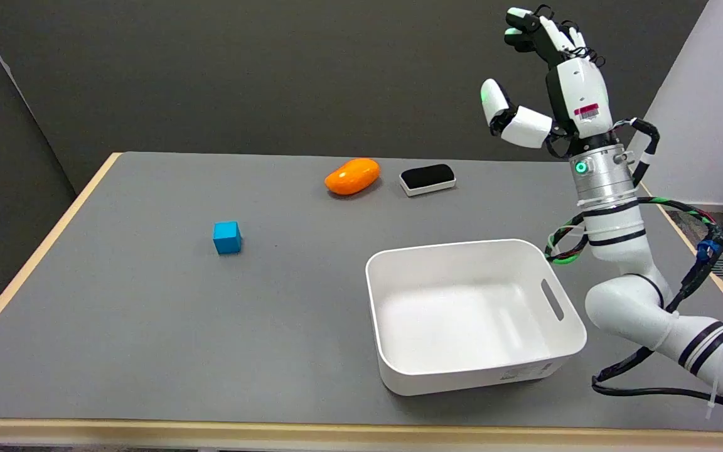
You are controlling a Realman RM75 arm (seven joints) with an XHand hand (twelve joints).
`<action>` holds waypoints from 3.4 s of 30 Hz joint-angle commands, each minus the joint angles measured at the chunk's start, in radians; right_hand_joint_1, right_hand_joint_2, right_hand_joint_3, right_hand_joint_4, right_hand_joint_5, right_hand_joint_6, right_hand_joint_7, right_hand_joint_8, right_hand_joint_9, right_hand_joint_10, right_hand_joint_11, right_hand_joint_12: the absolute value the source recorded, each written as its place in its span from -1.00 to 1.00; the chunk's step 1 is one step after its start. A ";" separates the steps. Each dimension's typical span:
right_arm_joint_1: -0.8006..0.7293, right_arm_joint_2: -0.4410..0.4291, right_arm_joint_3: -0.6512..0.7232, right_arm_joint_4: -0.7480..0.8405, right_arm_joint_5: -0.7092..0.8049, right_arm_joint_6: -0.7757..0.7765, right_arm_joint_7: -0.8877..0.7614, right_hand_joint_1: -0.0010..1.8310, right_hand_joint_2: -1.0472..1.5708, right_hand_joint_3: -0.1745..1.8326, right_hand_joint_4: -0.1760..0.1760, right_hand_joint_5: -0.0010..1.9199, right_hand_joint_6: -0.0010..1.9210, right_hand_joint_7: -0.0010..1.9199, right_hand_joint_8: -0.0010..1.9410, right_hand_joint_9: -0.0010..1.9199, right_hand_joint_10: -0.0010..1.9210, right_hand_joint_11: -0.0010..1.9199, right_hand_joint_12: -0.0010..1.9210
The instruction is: Pick up the blackboard eraser.
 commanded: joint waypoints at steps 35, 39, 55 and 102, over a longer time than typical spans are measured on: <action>0.837 -0.092 -0.576 -0.707 -0.050 -0.893 -0.166 -0.44 0.27 0.07 0.38 -0.87 -0.65 -0.83 -0.74 -0.86 -0.39 -1.00 0.17; 0.829 -0.085 -0.580 -0.712 -0.052 -0.969 -0.166 -0.48 0.25 0.14 0.41 -0.90 -0.61 -0.86 -0.72 -0.88 -0.37 -1.00 0.11; 0.763 -0.067 -0.605 -0.668 -0.036 -0.996 -0.166 -0.46 0.24 0.14 0.38 -0.92 -0.64 -0.88 -0.72 -0.90 -0.39 -1.00 0.10; 0.832 -0.285 -0.622 -1.034 -0.038 -0.827 -0.122 -0.47 0.25 0.15 0.38 -0.93 -0.65 -0.87 -0.72 -0.88 -0.39 -1.00 0.09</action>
